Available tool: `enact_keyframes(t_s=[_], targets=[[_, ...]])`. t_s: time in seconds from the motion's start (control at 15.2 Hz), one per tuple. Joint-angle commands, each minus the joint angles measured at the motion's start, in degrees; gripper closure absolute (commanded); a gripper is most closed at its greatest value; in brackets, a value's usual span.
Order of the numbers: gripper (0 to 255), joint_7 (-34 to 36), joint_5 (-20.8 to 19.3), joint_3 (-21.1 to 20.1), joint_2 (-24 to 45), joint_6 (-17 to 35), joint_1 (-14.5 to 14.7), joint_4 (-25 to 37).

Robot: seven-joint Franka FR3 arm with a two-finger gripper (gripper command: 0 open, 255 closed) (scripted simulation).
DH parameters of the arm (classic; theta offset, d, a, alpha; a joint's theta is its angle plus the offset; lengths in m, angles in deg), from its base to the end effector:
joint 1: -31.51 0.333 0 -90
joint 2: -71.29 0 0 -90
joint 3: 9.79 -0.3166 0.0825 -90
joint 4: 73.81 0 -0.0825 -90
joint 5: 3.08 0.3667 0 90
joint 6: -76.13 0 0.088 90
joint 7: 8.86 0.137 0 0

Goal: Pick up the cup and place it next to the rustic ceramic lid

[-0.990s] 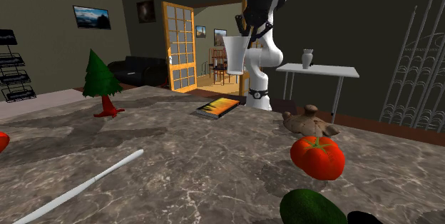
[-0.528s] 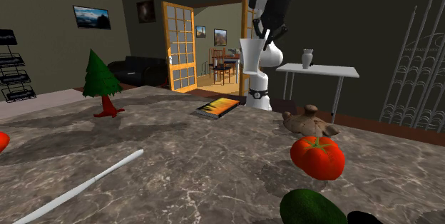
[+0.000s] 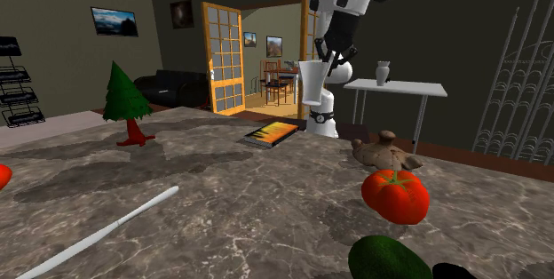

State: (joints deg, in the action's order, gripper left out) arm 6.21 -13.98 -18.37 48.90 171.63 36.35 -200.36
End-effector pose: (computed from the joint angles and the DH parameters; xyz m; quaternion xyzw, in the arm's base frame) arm 0.3924 0.0739 0.5005 0.9895 -0.0056 -0.0460 0.1368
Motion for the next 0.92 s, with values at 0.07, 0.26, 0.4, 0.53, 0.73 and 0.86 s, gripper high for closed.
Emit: enact_keyframes(t_s=[0.07, 0.26, 0.4, 0.53, 0.73, 0.86], targets=[[255, 0.5, -0.1, 0.0, 0.2, 2.3, 0.0, -2.1], [255, 1.0, -0.2, 0.0, 0.5, 4.6, 0.0, -4.2], [255, 1.3, -0.3, 0.0, 0.8, 6.1, 0.0, -5.5], [255, 1.7, -0.4, -0.1, 1.1, 7.7, 0.0, -6.7], [255, 2.2, -0.5, -0.1, 1.7, 10.0, 0.0, -8.6], [255, 2.6, -0.7, -0.1, 2.1, 11.6, 0.0, -9.7]])
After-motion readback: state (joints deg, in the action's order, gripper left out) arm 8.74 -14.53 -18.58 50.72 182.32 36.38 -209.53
